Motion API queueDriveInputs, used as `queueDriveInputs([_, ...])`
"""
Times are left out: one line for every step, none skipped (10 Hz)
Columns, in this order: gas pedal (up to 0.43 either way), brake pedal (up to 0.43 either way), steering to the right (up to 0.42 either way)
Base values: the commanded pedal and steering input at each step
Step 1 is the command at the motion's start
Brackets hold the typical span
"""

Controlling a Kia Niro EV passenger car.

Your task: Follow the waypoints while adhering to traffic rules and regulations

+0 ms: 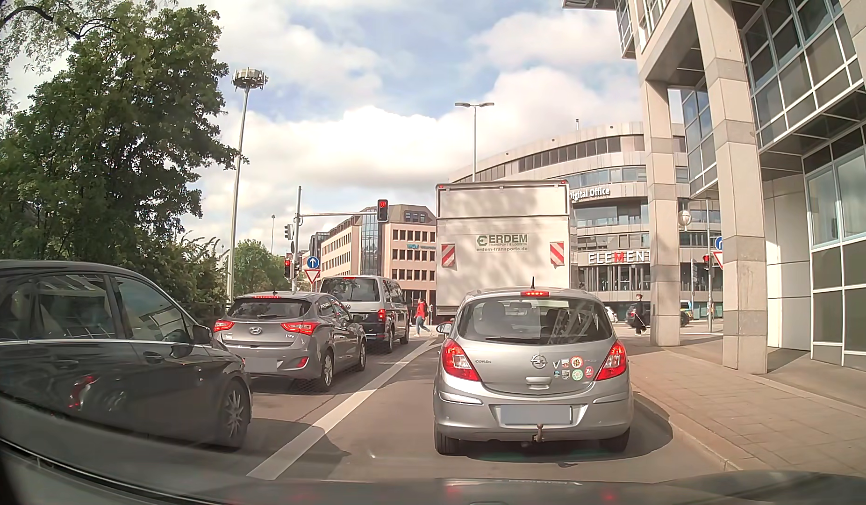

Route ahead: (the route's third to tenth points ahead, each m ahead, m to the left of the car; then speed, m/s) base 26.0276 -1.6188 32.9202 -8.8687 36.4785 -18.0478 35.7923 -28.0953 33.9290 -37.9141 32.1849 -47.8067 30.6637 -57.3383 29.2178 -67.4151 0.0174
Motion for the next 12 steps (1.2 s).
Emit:
queueDriveInputs([0.0,0.244,0.011])
queueDriveInputs([0.0,0.25,0.011])
queueDriveInputs([0.0,0.244,0.011])
queueDriveInputs([0.0,0.244,0.011])
queueDriveInputs([0.0,0.244,0.012])
queueDriveInputs([0.0,0.244,0.011])
queueDriveInputs([0.0,0.244,0.012])
queueDriveInputs([0.0,0.244,0.012])
queueDriveInputs([0.0,0.244,0.012])
queueDriveInputs([0.0,0.244,0.011])
queueDriveInputs([0.0,0.244,0.012])
queueDriveInputs([0.0,0.244,0.011])
